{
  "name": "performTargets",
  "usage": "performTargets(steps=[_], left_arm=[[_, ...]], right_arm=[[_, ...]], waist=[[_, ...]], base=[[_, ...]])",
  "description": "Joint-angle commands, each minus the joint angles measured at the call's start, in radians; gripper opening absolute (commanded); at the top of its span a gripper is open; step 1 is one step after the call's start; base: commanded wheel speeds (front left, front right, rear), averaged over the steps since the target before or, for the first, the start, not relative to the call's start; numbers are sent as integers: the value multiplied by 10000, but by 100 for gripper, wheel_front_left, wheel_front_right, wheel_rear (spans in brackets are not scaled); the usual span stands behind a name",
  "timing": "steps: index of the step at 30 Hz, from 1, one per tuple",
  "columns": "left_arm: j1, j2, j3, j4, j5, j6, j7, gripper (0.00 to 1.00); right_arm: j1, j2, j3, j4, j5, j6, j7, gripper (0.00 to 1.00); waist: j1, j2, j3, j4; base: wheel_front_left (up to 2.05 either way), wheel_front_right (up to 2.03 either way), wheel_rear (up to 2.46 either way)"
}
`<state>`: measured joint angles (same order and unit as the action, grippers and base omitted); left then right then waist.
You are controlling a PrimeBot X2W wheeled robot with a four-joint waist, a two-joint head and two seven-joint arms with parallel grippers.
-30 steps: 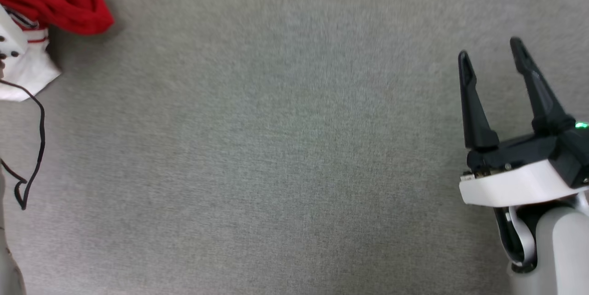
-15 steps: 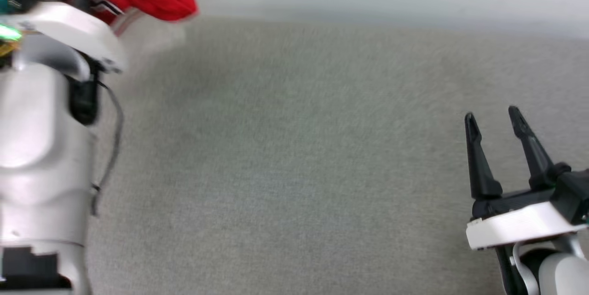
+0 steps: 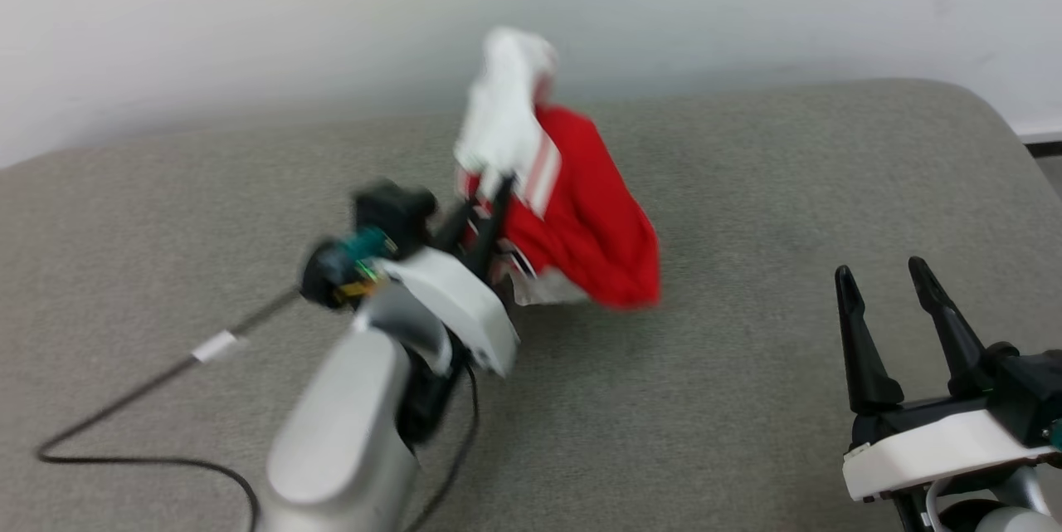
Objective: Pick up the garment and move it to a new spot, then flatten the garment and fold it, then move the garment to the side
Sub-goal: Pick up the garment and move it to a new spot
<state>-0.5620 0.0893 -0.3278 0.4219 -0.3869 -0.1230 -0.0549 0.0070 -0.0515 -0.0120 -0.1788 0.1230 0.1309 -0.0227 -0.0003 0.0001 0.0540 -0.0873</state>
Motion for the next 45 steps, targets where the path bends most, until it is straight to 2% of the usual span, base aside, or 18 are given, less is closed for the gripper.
performTargets(steps=[1, 6, 10, 11, 12, 13, 18, 22, 25, 30, 33, 39, 45], left_arm=[[508, -64, -392, -186, -113, -49, 95, 0], [1954, -251, -2246, -473, -425, -67, 574, 0], [2521, -301, -3448, -216, -551, -78, 927, 0], [2560, -262, -3630, -152, -525, -79, 901, 15], [2605, -246, -3764, -89, -536, -80, 836, 47], [2591, -232, -3824, -70, -516, -80, 697, 100], [2359, -235, -3565, -487, -360, 165, -470, 100], [2451, -187, -3013, -1050, -426, 706, -1254, 100], [2604, 7, -2444, -1405, -444, 1267, -1577, 100], [3060, 636, -1228, -1788, -575, 2211, -1889, 100], [3491, 1123, -575, -1957, -675, 2580, -1963, 100], [4463, 1890, 88, -2493, -754, 2989, -1971, 100], [5045, 2130, 8, -3028, -731, 3094, -1711, 100]], right_arm=[[127, 22, -13, -55, 14, -3, 24, 100], [175, 24, -64, -125, 76, -3, 42, 100], [136, 21, -74, -86, 108, -3, -28, 100], [105, 21, -75, -80, 115, -3, -59, 100], [69, 21, -67, -63, 125, -3, -69, 100], [42, 21, -88, -25, 118, -3, -98, 100], [39, 20, -116, 159, 24, -3, -120, 100], [150, 21, -162, 354, -36, -3, -69, 100], [265, 20, -194, 461, -123, -3, -11, 100], [433, 20, -270, 607, -246, -3, 104, 100], [524, 21, -296, 633, -331, -3, 192, 100], [729, 20, -400, 653, -412, -3, 304, 100], [937, 20, -453, 647, -434, -3, 380, 100]], waist=[[3, -1, 24, -378], [3, -1, 349, -625], [3, -1, 608, -602], [3, -1, 655, -583], [3, -1, 697, -550], [3, -1, 711, -504], [3, -1, 558, -221], [3, -1, 252, 40], [3, -1, 11, 218], [3, -1, -323, 455], [3, -1, -482, 550], [3, -1, -745, 613], [3, -1, -954, 543]], base=[[0, 0, 0], [0, 0, 0], [0, 0, 0], [0, 0, 0], [0, 0, 0], [0, 0, 0], [0, 0, 0], [0, 0, 0], [0, 0, 0], [0, 0, 0], [0, 0, 0], [0, 0, 0], [0, 0, 0]])
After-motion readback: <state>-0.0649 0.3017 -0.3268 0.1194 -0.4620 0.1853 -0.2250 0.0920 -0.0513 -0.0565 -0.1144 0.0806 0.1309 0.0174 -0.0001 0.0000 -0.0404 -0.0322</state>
